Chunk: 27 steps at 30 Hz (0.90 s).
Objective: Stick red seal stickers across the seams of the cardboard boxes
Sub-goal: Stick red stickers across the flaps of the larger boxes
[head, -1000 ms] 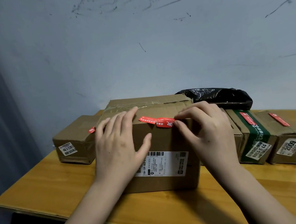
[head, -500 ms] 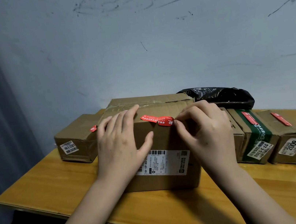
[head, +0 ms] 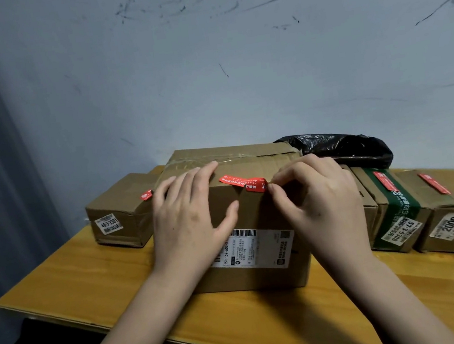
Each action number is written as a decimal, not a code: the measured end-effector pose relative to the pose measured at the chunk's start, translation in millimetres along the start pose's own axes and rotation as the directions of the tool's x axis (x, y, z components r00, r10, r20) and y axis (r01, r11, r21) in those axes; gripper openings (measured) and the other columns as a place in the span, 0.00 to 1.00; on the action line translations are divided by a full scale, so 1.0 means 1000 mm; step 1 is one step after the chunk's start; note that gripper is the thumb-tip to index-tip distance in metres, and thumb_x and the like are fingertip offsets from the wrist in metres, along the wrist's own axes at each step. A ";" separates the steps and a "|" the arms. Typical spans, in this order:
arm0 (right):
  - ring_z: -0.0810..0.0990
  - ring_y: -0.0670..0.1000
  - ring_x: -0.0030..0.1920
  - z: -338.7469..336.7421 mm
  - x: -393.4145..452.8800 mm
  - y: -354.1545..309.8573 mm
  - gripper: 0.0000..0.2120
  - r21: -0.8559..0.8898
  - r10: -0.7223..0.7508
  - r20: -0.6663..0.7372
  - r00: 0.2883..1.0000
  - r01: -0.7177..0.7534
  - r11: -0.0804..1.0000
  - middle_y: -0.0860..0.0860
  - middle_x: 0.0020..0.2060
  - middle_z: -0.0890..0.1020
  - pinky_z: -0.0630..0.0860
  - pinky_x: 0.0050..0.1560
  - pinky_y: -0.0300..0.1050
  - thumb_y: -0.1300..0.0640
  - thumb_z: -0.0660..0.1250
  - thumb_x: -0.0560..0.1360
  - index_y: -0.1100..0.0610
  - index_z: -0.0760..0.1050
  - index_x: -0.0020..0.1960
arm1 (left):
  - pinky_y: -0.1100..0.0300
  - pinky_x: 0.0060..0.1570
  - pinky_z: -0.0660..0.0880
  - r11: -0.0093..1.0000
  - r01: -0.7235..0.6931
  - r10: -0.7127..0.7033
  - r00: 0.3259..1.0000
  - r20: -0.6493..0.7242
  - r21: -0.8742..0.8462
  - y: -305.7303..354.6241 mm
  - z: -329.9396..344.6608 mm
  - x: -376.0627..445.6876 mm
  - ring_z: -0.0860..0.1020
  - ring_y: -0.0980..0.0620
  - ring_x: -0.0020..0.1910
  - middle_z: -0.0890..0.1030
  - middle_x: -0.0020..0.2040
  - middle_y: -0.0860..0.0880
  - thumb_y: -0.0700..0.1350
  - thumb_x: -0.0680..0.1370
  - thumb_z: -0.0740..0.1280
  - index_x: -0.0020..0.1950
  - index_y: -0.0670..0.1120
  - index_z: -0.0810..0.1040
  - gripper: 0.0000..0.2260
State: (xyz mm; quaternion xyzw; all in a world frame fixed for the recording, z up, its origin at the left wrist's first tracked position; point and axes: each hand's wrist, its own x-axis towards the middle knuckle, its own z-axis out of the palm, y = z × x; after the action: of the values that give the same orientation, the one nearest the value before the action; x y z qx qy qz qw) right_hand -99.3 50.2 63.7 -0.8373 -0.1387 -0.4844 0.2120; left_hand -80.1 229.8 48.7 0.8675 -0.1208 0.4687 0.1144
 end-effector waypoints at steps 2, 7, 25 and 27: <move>0.77 0.52 0.45 0.000 -0.001 -0.002 0.05 0.002 0.009 -0.004 1.000 -0.009 1.000 0.46 0.41 0.80 0.68 0.44 0.47 0.51 0.67 0.72 0.52 0.77 0.41 | 0.54 0.64 0.62 1.000 -0.001 0.001 1.000 0.000 -0.001 0.000 0.000 0.000 0.76 0.50 0.58 0.80 0.56 0.49 0.57 0.73 0.62 0.65 0.45 0.74 0.25; 0.77 0.52 0.45 0.000 -0.001 -0.006 0.05 -0.002 0.041 -0.002 0.999 -0.041 0.999 0.46 0.41 0.79 0.66 0.44 0.47 0.50 0.67 0.71 0.51 0.77 0.40 | 0.53 0.64 0.63 1.000 -0.003 0.003 1.000 0.004 0.000 0.000 0.000 0.000 0.76 0.50 0.58 0.80 0.56 0.49 0.57 0.73 0.62 0.64 0.45 0.74 0.24; 0.76 0.48 0.42 -0.007 0.015 -0.020 0.08 0.136 0.204 0.159 0.966 -0.226 0.965 0.41 0.32 0.77 0.67 0.47 0.49 0.47 0.69 0.72 0.48 0.73 0.39 | 0.55 0.62 0.63 1.000 -0.011 0.011 1.000 -0.001 -0.013 0.000 -0.002 0.001 0.77 0.50 0.55 0.81 0.55 0.50 0.58 0.73 0.62 0.64 0.46 0.74 0.24; 0.78 0.48 0.41 -0.007 0.019 -0.022 0.07 0.209 0.226 0.178 0.958 -0.261 0.942 0.41 0.31 0.78 0.73 0.49 0.55 0.48 0.70 0.71 0.49 0.74 0.39 | 0.55 0.62 0.63 1.000 -0.014 0.014 1.000 -0.008 -0.017 0.000 -0.002 0.001 0.77 0.50 0.55 0.81 0.54 0.51 0.58 0.72 0.62 0.63 0.46 0.74 0.24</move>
State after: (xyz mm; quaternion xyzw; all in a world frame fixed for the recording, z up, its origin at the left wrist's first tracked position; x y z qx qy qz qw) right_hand -105.2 65.9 88.1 -0.8522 -0.1048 -0.3700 0.3547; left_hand -80.9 230.7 50.9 0.8638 -0.1304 0.4719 0.1189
